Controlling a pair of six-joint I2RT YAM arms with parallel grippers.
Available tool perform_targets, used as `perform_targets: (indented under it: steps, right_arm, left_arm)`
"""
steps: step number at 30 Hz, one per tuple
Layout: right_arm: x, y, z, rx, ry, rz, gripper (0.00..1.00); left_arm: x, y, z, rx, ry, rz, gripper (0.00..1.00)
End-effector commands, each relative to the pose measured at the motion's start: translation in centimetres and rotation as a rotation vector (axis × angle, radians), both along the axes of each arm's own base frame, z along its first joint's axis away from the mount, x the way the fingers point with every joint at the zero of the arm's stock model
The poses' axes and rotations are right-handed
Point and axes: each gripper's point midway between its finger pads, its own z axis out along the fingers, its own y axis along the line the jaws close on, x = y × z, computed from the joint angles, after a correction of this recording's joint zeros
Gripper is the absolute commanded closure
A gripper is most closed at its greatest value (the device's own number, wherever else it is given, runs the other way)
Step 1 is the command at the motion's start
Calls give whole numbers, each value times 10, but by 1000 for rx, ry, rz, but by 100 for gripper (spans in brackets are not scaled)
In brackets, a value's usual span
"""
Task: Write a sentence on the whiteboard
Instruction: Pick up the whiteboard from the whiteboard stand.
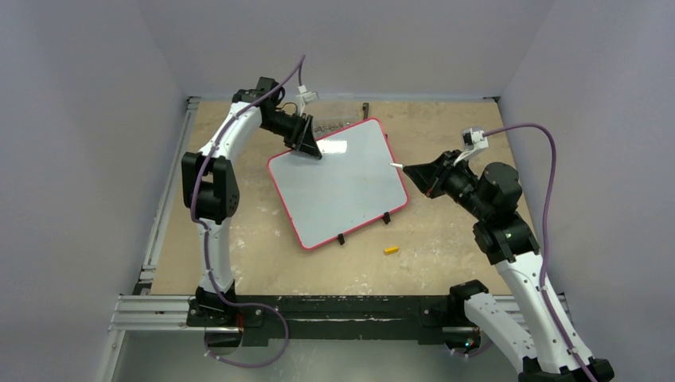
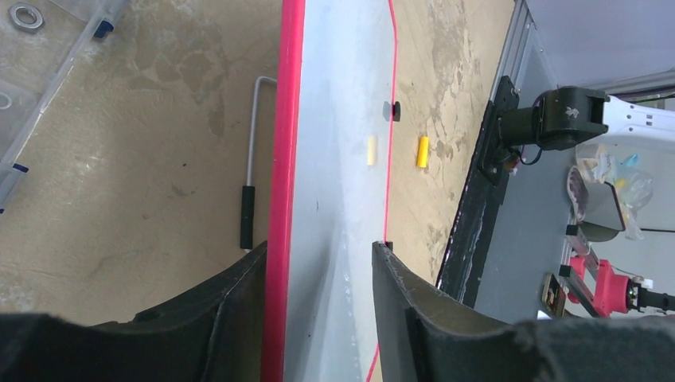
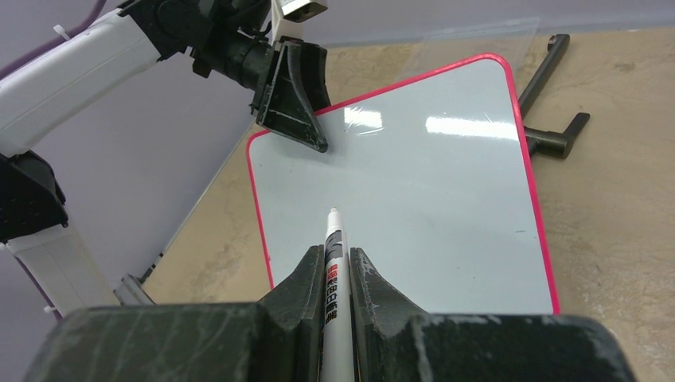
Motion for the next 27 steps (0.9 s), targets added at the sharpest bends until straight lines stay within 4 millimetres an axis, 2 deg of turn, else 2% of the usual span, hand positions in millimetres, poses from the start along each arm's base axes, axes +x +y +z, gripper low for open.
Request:
perform_targets:
  steps: [1,4,11,22,27]
  right_arm:
    - [-3,-1,11,-5,-48,10,100]
    - [-3,0,11,-4,-47,13,100]
    - [-3,0,12,-3,-48,17,100]
    - [-3,6,12,14,-48,51,100]
    - [-12,21,16,40,-90,158,100]
  left_arm:
    - [1,-3,19,-37,-58,-31,54]
    - [1,-4,15,-33,-48,-33,57]
    - [1,-4,16,-22,-59,-33,69]
    - [-10,-11,18,3,-87,-74,100]
    - [-12,-11,21,10,-107,-79,100]
